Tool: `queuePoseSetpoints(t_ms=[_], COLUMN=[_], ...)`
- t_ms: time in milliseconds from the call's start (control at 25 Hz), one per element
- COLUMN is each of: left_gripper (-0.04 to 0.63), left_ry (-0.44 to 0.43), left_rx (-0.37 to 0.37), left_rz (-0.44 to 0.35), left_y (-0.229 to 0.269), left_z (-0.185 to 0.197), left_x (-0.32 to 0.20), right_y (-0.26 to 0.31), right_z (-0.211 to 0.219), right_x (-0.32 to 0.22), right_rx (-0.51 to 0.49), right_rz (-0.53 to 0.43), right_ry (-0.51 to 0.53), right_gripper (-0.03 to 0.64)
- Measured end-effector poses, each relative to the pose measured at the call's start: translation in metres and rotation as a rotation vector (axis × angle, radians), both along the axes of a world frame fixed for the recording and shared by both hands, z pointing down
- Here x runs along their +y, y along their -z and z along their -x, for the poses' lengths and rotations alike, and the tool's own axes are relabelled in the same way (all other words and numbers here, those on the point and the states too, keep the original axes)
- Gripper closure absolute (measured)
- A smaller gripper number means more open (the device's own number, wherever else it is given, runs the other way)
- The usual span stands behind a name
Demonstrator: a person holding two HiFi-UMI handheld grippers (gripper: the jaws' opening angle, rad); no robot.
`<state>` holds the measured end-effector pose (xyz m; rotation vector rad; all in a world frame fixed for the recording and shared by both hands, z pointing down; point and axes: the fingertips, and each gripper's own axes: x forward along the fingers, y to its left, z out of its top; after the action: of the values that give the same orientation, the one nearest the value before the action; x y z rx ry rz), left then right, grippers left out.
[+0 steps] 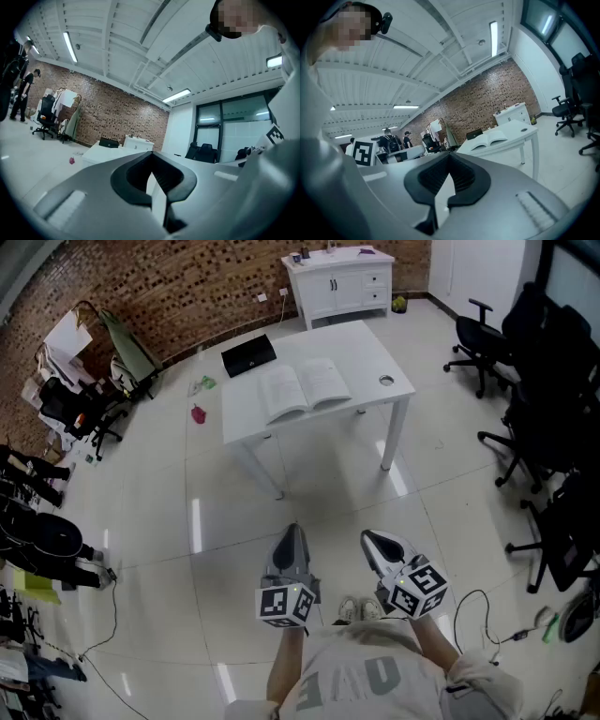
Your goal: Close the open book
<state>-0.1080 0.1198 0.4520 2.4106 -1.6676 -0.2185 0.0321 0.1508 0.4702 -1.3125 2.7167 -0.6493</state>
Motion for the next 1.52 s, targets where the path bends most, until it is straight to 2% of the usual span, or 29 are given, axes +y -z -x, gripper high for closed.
queuePoseSetpoints(t_ms=[120, 200, 360, 520, 920, 1120, 1520], left_gripper=[0.583, 0.583, 0.583, 0.583, 0.583, 0.583, 0.583], left_ry=[-0.026, -0.017, 0.031, 0.010, 0.005, 0.014, 0.039], left_rx=[-0.088, -0.112, -0.089, -0.102, -0.119, -0.112, -0.115], left_rz=[-0.045, -0.072, -0.056, -0.014, -0.066, -0.063, -0.082], left_y=[0.009, 0.018, 0.017, -0.002, 0.009, 0.015, 0.021], left_z=[0.009, 0.015, 0.021, 0.012, -0.007, -0.011, -0.033], left_x=[-0.012, -0.015, -0.006, 0.004, 0.011, 0.010, 0.014], right_y=[0.002, -0.004, -0.012, -0.010, -0.001, 0.006, 0.010], right_z=[0.001, -0.001, -0.002, -0.001, -0.002, -0.002, -0.034], right_x=[-0.012, -0.019, -0.020, -0.015, -0.007, -0.006, -0.011], right_rx=[0.003, 0.014, 0.034, 0.017, 0.049, 0.016, 0.006], right_rz=[0.006, 0.028, 0.047, 0.038, -0.024, -0.033, -0.055], right_ry=[-0.049, -0.081, -0.095, -0.085, -0.047, -0.023, -0.027], right_gripper=[0.614, 0.615, 0.615, 0.615, 0.614, 0.614, 0.612])
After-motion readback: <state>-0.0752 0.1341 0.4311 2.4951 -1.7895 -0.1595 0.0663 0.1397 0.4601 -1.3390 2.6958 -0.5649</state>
